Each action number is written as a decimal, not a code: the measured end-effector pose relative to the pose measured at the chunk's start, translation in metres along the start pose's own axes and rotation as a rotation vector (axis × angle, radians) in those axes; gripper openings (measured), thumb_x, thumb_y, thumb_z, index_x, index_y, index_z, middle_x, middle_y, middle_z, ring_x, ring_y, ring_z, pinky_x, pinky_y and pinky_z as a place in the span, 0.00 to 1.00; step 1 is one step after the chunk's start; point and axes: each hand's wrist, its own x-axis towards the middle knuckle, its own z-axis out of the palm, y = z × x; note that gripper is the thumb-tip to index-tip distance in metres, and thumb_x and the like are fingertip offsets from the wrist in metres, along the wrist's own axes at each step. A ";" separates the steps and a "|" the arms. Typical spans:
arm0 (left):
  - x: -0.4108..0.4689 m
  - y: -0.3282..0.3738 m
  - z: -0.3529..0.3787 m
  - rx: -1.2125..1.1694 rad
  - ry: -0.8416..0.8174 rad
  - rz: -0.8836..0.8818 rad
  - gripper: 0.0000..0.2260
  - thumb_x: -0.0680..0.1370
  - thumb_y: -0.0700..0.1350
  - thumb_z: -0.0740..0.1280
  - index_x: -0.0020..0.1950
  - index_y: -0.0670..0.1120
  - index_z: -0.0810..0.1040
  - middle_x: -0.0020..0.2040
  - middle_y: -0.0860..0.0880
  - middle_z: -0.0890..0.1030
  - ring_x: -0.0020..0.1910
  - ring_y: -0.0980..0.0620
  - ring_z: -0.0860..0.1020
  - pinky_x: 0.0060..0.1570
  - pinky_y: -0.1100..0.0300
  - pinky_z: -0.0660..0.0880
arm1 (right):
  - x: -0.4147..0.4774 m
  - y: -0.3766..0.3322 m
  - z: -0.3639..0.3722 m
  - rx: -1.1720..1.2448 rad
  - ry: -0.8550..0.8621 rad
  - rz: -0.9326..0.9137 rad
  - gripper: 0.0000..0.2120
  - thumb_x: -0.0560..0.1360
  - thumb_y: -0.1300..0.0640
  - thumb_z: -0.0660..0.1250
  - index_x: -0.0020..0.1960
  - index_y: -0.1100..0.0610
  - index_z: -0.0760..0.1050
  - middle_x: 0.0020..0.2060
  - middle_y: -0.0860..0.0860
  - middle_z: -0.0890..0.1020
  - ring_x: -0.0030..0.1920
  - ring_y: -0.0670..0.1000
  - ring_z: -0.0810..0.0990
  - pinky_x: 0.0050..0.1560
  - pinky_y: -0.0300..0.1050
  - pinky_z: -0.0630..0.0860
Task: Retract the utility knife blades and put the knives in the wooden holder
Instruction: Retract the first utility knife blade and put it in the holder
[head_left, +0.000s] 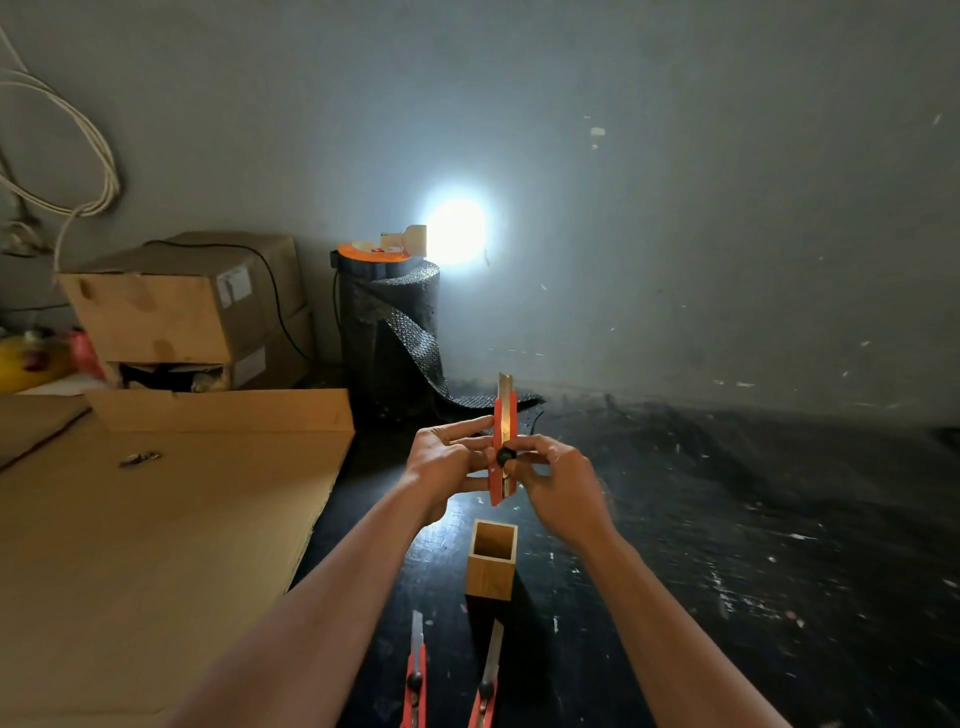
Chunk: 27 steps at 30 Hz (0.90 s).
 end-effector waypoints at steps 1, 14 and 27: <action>0.000 0.001 0.000 0.007 0.007 0.003 0.17 0.79 0.27 0.67 0.62 0.42 0.83 0.45 0.45 0.89 0.40 0.47 0.89 0.31 0.55 0.83 | -0.002 0.000 0.001 0.002 -0.002 0.000 0.12 0.78 0.58 0.68 0.62 0.55 0.79 0.58 0.51 0.83 0.60 0.52 0.81 0.58 0.39 0.73; 0.006 -0.003 0.006 0.094 0.027 0.065 0.19 0.77 0.27 0.69 0.66 0.41 0.81 0.50 0.43 0.89 0.44 0.46 0.89 0.35 0.54 0.84 | -0.012 0.004 0.002 -0.031 -0.023 -0.004 0.14 0.78 0.57 0.69 0.63 0.52 0.78 0.58 0.48 0.83 0.58 0.47 0.80 0.58 0.36 0.71; 0.006 0.001 0.014 0.080 0.030 0.141 0.21 0.77 0.29 0.70 0.70 0.41 0.78 0.47 0.48 0.87 0.39 0.51 0.89 0.32 0.59 0.82 | -0.008 0.004 -0.003 0.003 0.046 -0.011 0.17 0.77 0.54 0.69 0.65 0.51 0.75 0.62 0.50 0.81 0.61 0.51 0.80 0.52 0.32 0.69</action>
